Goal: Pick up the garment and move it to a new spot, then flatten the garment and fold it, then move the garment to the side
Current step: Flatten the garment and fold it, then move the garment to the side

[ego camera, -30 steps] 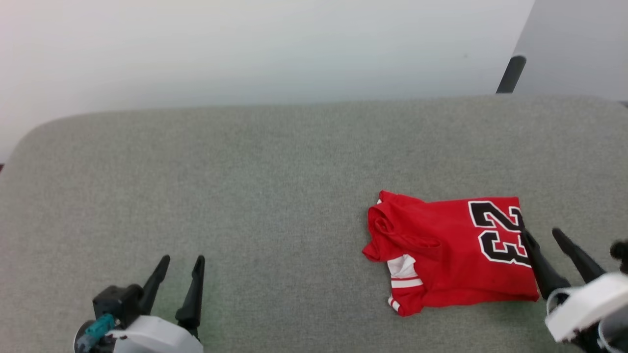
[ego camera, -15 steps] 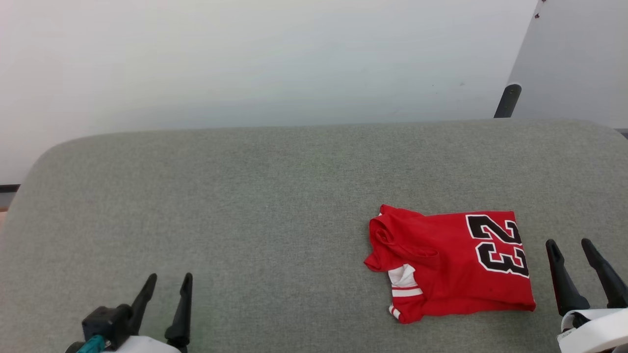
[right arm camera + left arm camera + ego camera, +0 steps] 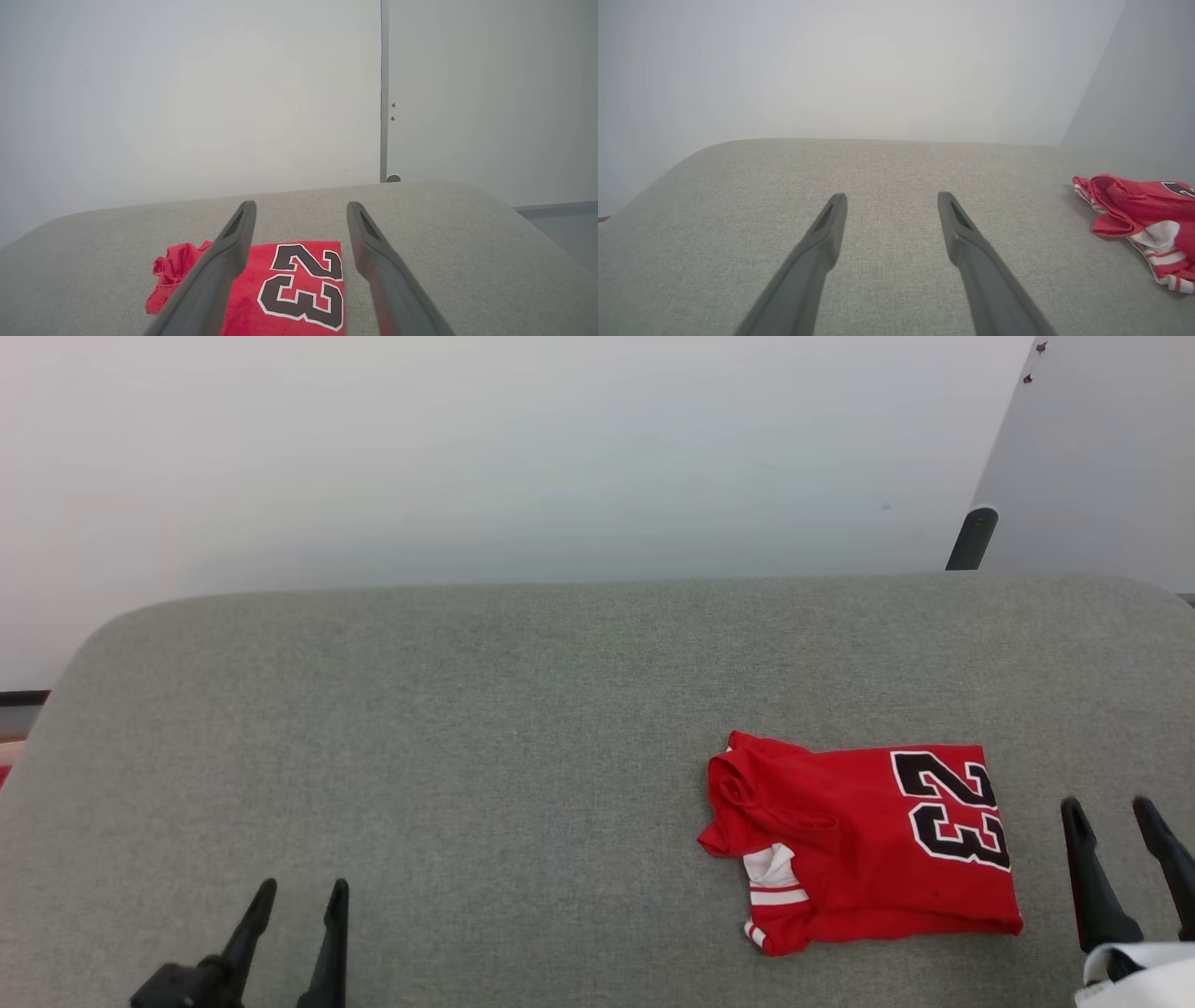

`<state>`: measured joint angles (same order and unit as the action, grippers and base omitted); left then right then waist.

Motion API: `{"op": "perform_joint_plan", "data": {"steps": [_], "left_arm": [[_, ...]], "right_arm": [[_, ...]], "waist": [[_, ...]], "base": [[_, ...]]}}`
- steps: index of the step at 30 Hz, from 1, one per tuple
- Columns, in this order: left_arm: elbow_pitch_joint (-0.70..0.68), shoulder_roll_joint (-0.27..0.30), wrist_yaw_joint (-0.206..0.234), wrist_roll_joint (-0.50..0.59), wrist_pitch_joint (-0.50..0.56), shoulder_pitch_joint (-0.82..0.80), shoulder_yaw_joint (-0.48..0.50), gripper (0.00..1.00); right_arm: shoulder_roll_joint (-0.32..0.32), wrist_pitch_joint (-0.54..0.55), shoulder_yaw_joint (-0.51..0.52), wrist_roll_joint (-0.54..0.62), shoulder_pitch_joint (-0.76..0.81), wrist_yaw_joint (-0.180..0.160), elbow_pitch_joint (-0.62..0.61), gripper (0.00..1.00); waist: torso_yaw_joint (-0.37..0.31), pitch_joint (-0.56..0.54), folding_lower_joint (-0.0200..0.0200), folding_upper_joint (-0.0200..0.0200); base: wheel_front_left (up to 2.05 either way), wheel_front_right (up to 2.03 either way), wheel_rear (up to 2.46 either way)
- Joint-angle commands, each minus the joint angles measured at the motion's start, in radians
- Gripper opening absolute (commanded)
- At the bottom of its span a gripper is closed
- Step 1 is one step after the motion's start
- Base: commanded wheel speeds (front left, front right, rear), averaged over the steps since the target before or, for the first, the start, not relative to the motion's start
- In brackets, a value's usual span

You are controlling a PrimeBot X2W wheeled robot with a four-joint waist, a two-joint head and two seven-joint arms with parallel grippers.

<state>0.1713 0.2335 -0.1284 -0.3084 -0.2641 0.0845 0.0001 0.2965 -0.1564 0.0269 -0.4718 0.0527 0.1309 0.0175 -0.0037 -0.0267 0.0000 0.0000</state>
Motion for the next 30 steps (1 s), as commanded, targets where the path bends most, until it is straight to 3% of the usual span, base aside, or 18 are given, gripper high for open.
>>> {"op": "perform_joint_plan", "data": {"steps": [1, 16, 30], "left_arm": [[-0.014, -0.002, 0.002, 0.008, 0.001, 0.018, 0.006, 1.00], [-0.111, -0.023, 0.021, 0.041, 0.001, 0.111, 0.035, 1.00], [-0.123, -0.026, 0.025, 0.046, 0.001, 0.106, 0.037, 1.00]], "right_arm": [[-0.008, 0.005, 0.011, 0.011, 0.020, 0.000, -0.008, 1.00], [-0.072, 0.033, 0.065, 0.031, 0.098, 0.000, -0.083, 1.00], [-0.086, 0.052, 0.066, 0.025, 0.093, 0.000, -0.094, 1.00]], "waist": [[0.001, -0.001, 0.0000, 0.0000], [0.006, -0.005, 0.0000, 0.0000], [0.011, 0.002, 0.0000, 0.0000]], "base": [[0.00, 0.00, 0.00], [0.00, 0.00, 0.00], [0.00, 0.00, 0.00]]}}
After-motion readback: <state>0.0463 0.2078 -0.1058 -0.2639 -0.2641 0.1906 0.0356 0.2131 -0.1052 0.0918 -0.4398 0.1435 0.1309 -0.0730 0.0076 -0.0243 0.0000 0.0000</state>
